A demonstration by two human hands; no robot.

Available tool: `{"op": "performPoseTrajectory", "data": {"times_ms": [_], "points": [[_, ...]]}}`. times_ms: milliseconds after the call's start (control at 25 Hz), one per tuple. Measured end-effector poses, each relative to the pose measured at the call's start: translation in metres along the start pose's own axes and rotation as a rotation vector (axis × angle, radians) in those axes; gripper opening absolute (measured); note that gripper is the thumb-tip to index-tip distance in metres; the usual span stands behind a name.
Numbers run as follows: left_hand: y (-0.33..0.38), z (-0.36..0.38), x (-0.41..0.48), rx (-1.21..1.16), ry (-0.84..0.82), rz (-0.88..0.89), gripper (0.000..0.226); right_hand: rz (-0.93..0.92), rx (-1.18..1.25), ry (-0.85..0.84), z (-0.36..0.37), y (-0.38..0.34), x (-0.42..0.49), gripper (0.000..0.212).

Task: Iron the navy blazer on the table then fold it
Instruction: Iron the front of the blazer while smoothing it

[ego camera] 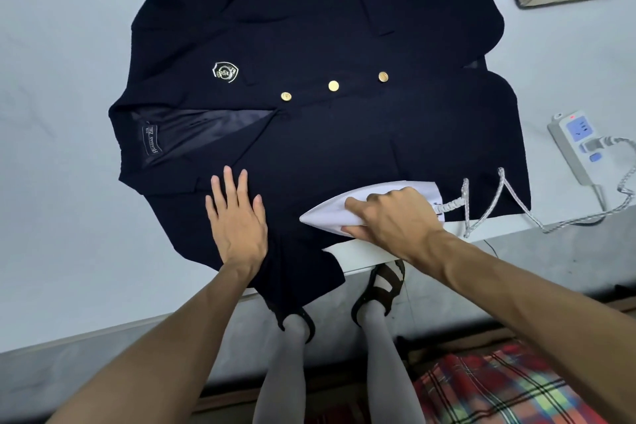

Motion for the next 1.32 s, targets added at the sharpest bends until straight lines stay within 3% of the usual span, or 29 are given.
{"op": "performPoseTrajectory", "data": {"times_ms": [280,600,880,1080,1320], "points": [[-0.001,0.001,0.003,0.011,0.007,0.004,0.053,-0.024,0.005,0.029,0.008,-0.024,0.017,0.041],[0.0,0.0,0.002,0.029,-0.012,0.001,0.052,0.081,-0.008,-0.022,0.014,0.03,-0.015,0.038],[0.047,-0.008,-0.007,-0.135,0.011,0.013,0.052,0.05,0.021,-0.035,0.017,-0.001,-0.005,0.038],[0.047,0.006,-0.008,-0.059,0.008,0.014,0.057,0.152,0.085,-0.022,0.024,0.048,-0.028,0.038],[0.052,0.003,-0.009,-0.04,0.005,-0.009,0.055,0.425,0.083,-0.019,0.018,0.089,-0.069,0.039]]}}
Point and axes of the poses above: each hand's wrist, its own x-axis towards the middle knuckle, its own z-axis out of the palm, y = z × x, the point moved 8 cm from there along x, towards the middle knuckle, and after that the axes turned 5 degrees about -y, right-handed, at the moved point
